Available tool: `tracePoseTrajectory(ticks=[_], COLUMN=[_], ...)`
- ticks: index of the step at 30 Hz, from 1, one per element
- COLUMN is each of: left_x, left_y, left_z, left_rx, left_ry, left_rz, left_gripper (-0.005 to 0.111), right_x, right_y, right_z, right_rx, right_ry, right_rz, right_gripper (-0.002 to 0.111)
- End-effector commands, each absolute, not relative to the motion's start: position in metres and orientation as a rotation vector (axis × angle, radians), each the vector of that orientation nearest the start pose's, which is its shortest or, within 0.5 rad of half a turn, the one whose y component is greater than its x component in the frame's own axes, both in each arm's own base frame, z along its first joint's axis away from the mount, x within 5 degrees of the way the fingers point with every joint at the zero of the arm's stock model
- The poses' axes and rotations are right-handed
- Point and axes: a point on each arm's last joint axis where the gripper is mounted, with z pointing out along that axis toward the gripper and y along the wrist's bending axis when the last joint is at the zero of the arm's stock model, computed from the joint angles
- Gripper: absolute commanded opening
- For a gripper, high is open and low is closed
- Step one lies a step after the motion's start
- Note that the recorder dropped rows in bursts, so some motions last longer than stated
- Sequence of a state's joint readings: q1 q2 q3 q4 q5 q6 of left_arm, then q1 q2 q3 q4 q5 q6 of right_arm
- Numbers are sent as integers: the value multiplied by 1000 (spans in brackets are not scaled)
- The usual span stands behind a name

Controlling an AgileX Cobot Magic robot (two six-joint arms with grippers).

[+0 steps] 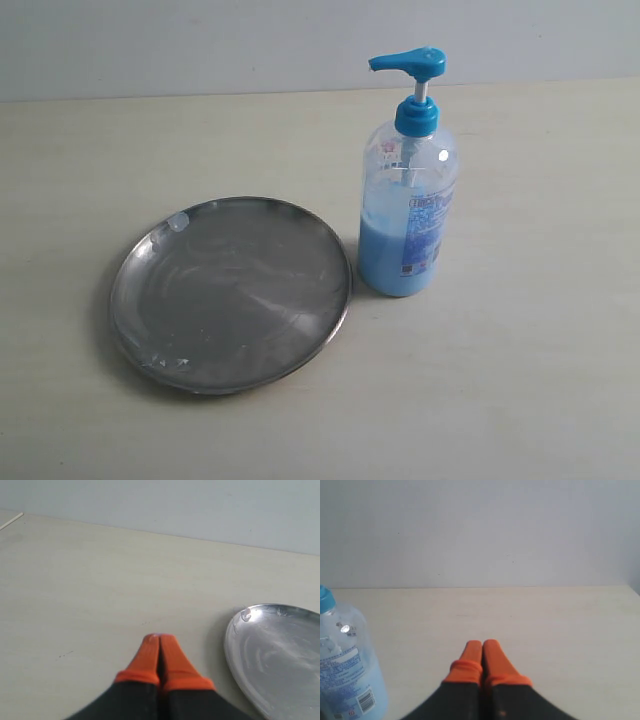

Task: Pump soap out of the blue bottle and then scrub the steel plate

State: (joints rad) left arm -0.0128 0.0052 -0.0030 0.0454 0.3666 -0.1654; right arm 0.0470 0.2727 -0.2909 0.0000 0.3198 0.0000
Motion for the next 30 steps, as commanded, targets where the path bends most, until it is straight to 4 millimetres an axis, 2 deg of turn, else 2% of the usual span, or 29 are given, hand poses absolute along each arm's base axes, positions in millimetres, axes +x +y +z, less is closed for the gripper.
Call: tracePoseTrajectory(ticks=[1, 13, 30], left_x=[53, 53, 53], left_y=[1, 1, 1], left_z=[181, 181, 181], left_rx=[-119, -119, -119], left_ry=[1838, 1838, 1838], left_rz=[-86, -86, -86], left_gripper=[0, 0, 0], right_x=[82, 103, 133], right_y=[3, 4, 5], right_z=[276, 295, 307], right_rx=[-41, -42, -44], right_ry=[1792, 1836, 1907], right_rz=[23, 23, 22], right_gripper=[0, 0, 0])
